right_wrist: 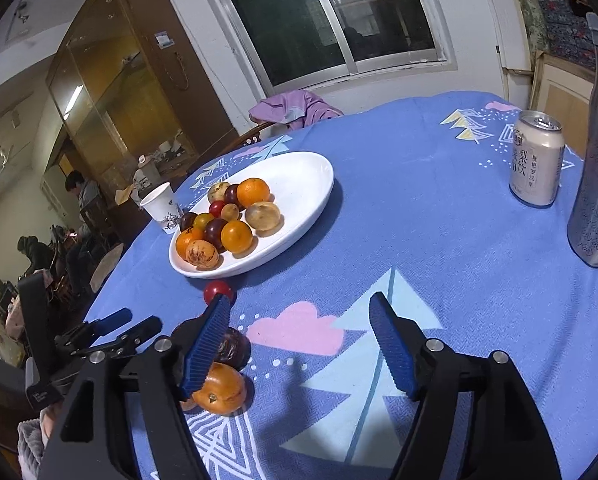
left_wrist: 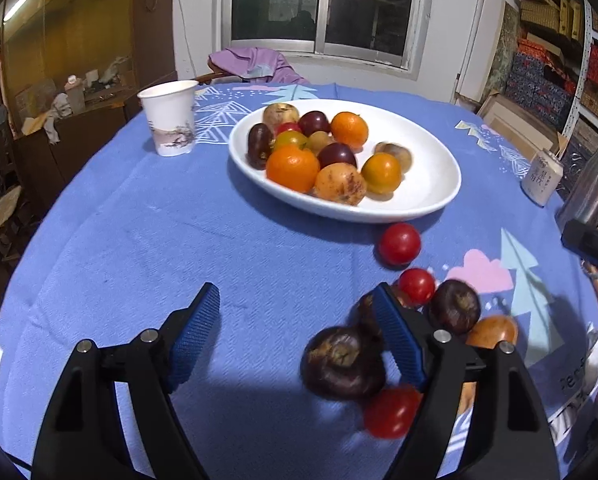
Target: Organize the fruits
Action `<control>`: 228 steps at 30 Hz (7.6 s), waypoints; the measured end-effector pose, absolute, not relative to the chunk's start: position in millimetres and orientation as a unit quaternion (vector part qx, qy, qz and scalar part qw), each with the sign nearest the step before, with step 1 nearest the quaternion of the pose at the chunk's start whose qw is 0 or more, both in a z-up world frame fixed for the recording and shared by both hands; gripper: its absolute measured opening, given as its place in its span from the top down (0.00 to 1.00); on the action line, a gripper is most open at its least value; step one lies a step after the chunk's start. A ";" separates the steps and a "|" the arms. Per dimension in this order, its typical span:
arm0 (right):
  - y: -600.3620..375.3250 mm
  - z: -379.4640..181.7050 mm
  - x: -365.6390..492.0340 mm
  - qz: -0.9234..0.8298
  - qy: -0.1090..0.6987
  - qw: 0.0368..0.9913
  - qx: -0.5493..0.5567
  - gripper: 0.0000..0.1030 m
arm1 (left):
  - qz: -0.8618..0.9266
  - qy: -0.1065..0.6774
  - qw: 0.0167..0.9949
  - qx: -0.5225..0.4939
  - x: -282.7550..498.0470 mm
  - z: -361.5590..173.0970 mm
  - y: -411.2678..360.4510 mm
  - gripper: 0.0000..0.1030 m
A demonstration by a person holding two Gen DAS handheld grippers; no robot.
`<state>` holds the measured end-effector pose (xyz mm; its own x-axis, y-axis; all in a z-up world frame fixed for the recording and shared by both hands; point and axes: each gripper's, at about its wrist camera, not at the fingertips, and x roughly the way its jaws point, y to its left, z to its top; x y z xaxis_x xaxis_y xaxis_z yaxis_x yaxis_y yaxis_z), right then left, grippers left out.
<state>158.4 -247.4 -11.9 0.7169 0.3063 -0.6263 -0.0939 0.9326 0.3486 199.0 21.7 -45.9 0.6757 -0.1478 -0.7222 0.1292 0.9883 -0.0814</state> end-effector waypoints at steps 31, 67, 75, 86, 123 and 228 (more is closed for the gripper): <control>-268.8 -16.7 165.3 0.097 0.379 0.900 0.192 0.17 | -0.149 0.460 0.875 0.027 264.4 -60.8 -68.4 0.64; -119.7 -31.8 211.8 0.196 0.475 0.857 0.047 0.56 | -0.081 0.442 0.892 -0.051 231.5 -68.4 74.2 0.67; -113.1 -43.9 222.7 0.180 0.485 0.856 0.019 0.64 | -0.076 0.441 0.893 -0.040 231.8 -69.4 70.3 0.67; -115.6 -53.7 232.8 0.177 0.492 0.852 0.021 0.65 | -0.070 0.438 0.896 -0.024 231.2 -70.4 65.9 0.66; -255.7 31.7 209.7 0.143 0.349 0.905 0.199 0.74 | -0.141 0.368 0.919 0.025 248.7 11.1 -63.9 0.67; -240.1 -18.3 151.6 0.135 0.383 0.896 0.178 0.39 | -0.093 0.419 0.901 -0.065 177.2 -59.2 41.4 0.29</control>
<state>151.6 -240.1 -18.3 0.6708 0.3788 -0.6376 -0.1058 0.8998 0.4232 177.2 41.4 -59.2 0.6311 -0.2215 -0.7434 0.1129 0.9744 -0.1945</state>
